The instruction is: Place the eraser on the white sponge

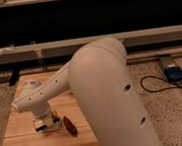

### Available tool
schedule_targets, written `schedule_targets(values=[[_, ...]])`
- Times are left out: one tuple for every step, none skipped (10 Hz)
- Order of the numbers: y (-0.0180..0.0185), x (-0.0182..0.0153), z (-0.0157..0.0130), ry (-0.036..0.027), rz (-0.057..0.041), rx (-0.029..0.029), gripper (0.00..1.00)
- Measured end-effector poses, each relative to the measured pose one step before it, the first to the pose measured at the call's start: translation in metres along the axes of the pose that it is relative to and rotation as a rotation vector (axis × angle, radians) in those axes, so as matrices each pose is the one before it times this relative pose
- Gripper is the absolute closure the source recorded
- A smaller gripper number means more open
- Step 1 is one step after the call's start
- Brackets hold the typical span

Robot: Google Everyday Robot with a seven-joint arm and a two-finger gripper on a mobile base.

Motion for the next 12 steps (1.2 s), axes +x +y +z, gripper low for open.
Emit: schedule_targets(values=[[0.00215, 0.00022, 0.00551, -0.00244, 0.00438, -0.00715, 0.21], [0.00156, -0.00002, 0.00396, -0.00321, 0.00557, -0.00458, 0.20], [0.00055, 0.00106, 0.00204, -0.00163, 0.00368, -0.00026, 0.20], [0.00023, 0.00036, -0.00005, -0.00125, 0.00088, 0.00150, 0.20], [0.00007, 0.00052, -0.00094, -0.00044, 0.00019, 0.00337, 0.20], [0.00055, 0.00003, -0.00206, -0.00096, -0.00149, 0.00502, 0.20], [0.00061, -0.00133, -0.00355, -0.00121, -0.00479, 0.00655, 0.20], [0.00060, -0.00059, -0.00256, -0.00039, -0.00374, 0.00486, 0.20], [0.00014, -0.00130, -0.00490, -0.00117, -0.00623, 0.01037, 0.20], [0.00036, -0.00199, -0.00868, -0.00069, -0.01174, 0.01595, 0.20], [-0.00079, -0.00400, -0.01057, -0.00263, -0.01562, 0.01495, 0.20], [-0.00026, -0.00273, -0.01196, 0.00155, -0.02394, 0.01052, 0.20]])
